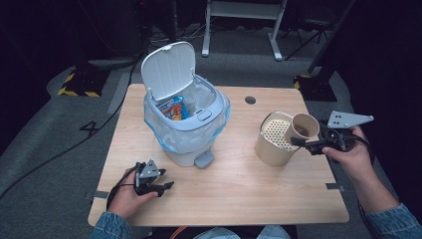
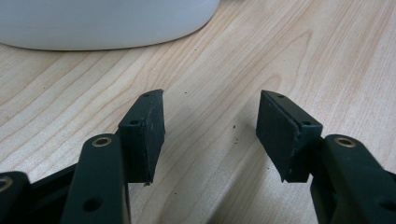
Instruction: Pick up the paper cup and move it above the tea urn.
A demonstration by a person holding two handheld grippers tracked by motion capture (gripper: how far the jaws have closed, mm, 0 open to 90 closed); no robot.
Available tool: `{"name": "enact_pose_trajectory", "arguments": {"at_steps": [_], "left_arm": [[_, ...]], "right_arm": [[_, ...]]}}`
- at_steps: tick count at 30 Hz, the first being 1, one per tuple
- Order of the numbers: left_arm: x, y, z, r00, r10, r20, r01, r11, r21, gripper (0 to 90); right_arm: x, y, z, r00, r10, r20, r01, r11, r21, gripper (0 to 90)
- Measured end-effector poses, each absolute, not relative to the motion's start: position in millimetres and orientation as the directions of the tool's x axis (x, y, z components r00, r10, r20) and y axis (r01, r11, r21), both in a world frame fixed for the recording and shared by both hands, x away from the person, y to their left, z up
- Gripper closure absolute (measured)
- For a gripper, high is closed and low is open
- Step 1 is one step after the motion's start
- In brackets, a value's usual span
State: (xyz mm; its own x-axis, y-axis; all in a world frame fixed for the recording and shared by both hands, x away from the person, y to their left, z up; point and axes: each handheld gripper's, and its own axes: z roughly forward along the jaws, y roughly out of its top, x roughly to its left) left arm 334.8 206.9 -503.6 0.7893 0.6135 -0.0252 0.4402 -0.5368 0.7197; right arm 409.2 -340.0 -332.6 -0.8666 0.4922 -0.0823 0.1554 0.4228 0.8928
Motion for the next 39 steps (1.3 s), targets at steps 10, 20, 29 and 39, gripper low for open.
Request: {"name": "enact_pose_trajectory", "arguments": {"at_steps": [10, 20, 29, 39], "left_arm": [[335, 207, -504, 0.789, 0.614, -0.025, 0.441, -0.537, 0.720, 42.5], [335, 207, -504, 0.789, 0.614, -0.024, 0.440, -0.538, 0.719, 42.5], [334, 207, -504, 0.786, 0.618, -0.019, 0.441, -0.538, 0.719, 42.5], [334, 207, -503, 0.785, 0.619, -0.020, 0.442, -0.537, 0.719, 42.5]], "right_arm": [[444, -339, -330, -0.848, 0.519, -0.107, 0.154, 0.434, 0.888, 29.4], [474, -349, -339, -0.830, 0.533, -0.166, 0.127, 0.470, 0.874, 29.6], [492, -356, -345, -0.821, 0.523, -0.228, 0.082, 0.504, 0.860, 29.7], [487, -352, -345, -0.743, 0.451, -0.494, -0.080, 0.673, 0.735, 30.8]]}}
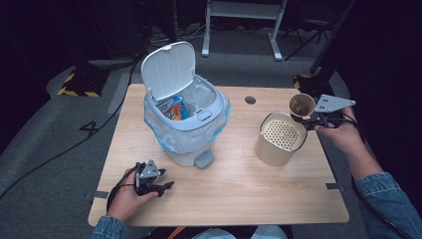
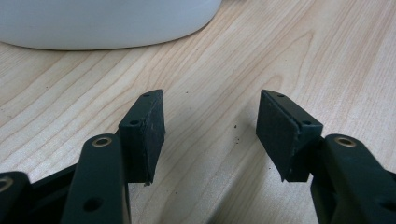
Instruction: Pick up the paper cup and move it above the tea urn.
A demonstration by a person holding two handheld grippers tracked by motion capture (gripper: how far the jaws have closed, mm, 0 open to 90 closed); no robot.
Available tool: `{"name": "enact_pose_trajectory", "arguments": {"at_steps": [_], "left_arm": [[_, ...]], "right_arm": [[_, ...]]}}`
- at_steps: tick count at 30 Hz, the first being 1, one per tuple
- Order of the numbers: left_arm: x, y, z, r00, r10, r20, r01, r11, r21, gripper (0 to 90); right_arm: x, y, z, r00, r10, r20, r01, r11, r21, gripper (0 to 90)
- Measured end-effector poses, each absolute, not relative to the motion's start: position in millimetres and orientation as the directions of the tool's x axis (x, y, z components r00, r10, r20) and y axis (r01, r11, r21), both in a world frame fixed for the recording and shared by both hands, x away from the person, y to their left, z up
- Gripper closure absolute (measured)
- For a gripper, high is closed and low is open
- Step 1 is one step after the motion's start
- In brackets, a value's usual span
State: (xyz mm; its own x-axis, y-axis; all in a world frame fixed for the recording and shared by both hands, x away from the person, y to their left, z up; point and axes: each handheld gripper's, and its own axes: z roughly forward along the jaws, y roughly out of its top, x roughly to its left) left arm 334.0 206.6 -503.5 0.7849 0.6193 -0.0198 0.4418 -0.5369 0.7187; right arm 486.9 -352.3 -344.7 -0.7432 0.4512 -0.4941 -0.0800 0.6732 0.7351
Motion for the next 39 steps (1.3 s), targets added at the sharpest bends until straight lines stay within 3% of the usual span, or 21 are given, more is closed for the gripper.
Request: {"name": "enact_pose_trajectory", "arguments": {"at_steps": [8, 18, 28, 39], "left_arm": [[334, 207, -504, 0.785, 0.619, -0.020, 0.442, -0.537, 0.719, 42.5], [334, 207, -504, 0.785, 0.619, -0.021, 0.442, -0.537, 0.719, 42.5], [334, 207, -503, 0.785, 0.619, -0.021, 0.443, -0.536, 0.719, 42.4], [334, 207, -503, 0.785, 0.619, -0.021, 0.443, -0.537, 0.718, 42.4]], "right_arm": [[474, -345, -347, -0.597, 0.333, -0.729, -0.196, 0.821, 0.536, 31.7], [462, -335, -356, -0.409, 0.058, -0.911, -0.260, 0.949, 0.177, 32.1], [452, -321, -364, -0.215, -0.234, -0.948, -0.269, 0.947, -0.173, 32.2], [442, -308, -373, 0.056, -0.560, -0.827, -0.216, 0.801, -0.558, 32.2]]}}
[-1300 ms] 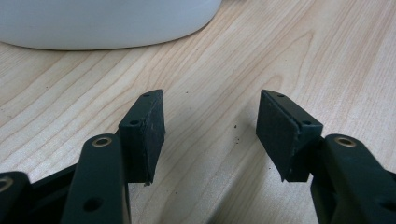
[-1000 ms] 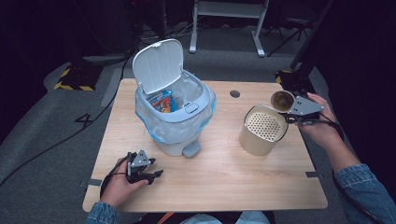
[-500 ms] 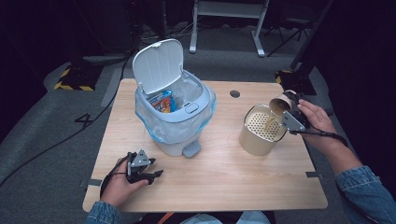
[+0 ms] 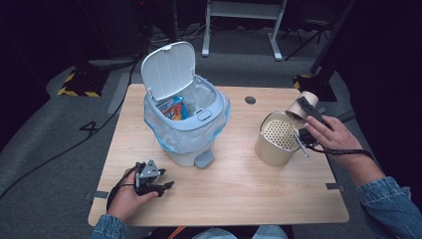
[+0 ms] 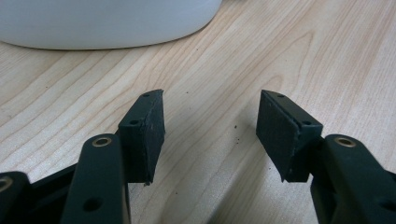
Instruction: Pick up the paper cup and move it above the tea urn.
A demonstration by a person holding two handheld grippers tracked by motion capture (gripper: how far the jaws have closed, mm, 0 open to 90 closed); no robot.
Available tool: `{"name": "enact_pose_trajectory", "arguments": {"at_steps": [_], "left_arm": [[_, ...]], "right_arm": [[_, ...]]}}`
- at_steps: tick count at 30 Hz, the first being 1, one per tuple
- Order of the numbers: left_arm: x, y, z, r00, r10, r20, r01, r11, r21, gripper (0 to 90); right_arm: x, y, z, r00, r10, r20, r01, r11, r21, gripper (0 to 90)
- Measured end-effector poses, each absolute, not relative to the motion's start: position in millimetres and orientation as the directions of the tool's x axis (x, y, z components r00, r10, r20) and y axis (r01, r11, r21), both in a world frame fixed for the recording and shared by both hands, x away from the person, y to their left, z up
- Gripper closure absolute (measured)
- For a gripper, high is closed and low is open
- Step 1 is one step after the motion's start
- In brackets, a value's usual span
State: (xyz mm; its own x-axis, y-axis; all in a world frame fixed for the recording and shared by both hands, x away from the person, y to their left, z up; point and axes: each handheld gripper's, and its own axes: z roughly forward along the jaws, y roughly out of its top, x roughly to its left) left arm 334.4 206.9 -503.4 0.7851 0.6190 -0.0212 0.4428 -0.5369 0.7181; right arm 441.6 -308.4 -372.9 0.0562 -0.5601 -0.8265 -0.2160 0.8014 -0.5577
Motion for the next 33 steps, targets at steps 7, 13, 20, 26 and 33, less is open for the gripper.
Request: {"name": "enact_pose_trajectory", "arguments": {"at_steps": [7, 13, 20, 26, 33], "left_arm": [[334, 207, -503, 0.785, 0.619, -0.021, 0.443, -0.537, 0.718, 42.4], [334, 207, -503, 0.785, 0.620, -0.022, 0.443, -0.536, 0.719, 42.5], [334, 207, -503, 0.785, 0.620, -0.022, 0.444, -0.536, 0.719, 42.5], [334, 207, -504, 0.785, 0.620, -0.021, 0.443, -0.536, 0.719, 42.4], [335, 207, -503, 0.784, 0.620, -0.023, 0.444, -0.536, 0.718, 42.4]], "right_arm": [[436, -303, -377, 0.165, -0.676, -0.718, -0.160, 0.700, -0.696, 32.2], [433, -302, -378, 0.209, -0.723, -0.659, -0.137, 0.645, -0.752, 32.2], [430, -300, -378, 0.240, -0.745, -0.622, -0.121, 0.613, -0.781, 32.1], [430, -298, -376, 0.253, -0.751, -0.610, -0.118, 0.601, -0.790, 31.9], [431, -300, -375, 0.186, -0.678, -0.711, -0.183, 0.687, -0.703, 31.3]]}}
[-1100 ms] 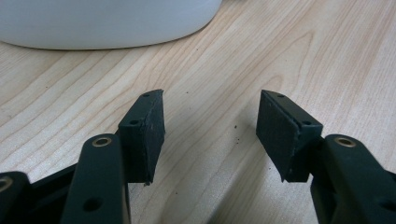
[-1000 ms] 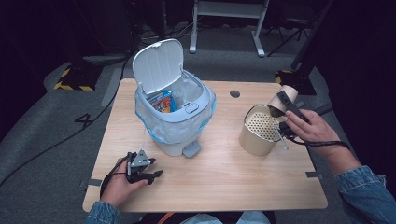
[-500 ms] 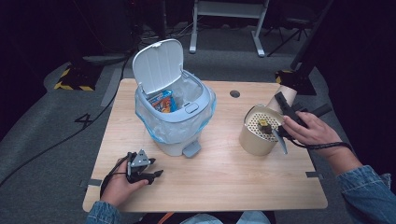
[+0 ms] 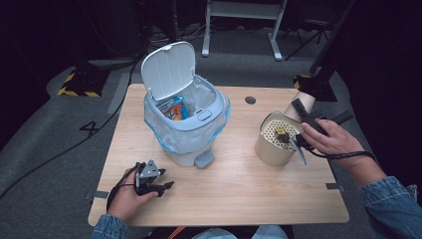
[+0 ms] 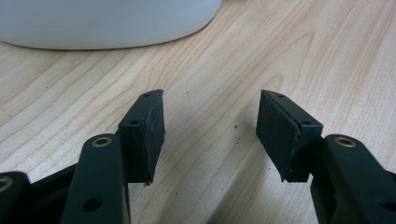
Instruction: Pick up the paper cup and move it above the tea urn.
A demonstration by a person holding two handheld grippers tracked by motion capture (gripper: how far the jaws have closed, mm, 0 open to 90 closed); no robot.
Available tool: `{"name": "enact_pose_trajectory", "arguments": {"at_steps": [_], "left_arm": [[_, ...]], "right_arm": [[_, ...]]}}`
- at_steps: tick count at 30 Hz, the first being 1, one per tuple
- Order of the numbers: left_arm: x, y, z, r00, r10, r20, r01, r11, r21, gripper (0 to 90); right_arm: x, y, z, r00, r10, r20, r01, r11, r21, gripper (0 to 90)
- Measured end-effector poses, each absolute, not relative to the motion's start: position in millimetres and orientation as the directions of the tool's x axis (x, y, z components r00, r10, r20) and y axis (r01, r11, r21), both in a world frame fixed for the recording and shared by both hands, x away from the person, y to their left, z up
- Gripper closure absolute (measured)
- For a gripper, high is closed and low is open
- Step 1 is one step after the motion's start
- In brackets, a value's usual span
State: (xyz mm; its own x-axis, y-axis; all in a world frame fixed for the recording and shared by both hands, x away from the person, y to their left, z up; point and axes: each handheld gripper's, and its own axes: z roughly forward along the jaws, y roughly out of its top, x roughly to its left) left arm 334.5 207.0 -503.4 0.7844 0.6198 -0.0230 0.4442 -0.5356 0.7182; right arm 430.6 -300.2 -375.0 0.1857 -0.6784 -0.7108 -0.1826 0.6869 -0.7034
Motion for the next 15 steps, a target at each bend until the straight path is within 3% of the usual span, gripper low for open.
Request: {"name": "enact_pose_trajectory", "arguments": {"at_steps": [6, 9, 15], "left_arm": [[335, 207, -504, 0.784, 0.621, -0.023, 0.445, -0.534, 0.719, 42.5], [335, 207, -504, 0.784, 0.620, -0.023, 0.444, -0.535, 0.719, 42.5], [335, 207, -504, 0.784, 0.621, -0.024, 0.445, -0.534, 0.719, 42.5]], "right_arm": [[433, -303, -366, 0.070, -0.509, -0.858, -0.264, 0.820, -0.508, 30.8], [433, -305, -359, -0.024, -0.378, -0.925, -0.298, 0.886, -0.355, 30.7], [441, -316, -341, -0.282, -0.008, -0.959, -0.319, 0.944, 0.086, 30.4]]}}
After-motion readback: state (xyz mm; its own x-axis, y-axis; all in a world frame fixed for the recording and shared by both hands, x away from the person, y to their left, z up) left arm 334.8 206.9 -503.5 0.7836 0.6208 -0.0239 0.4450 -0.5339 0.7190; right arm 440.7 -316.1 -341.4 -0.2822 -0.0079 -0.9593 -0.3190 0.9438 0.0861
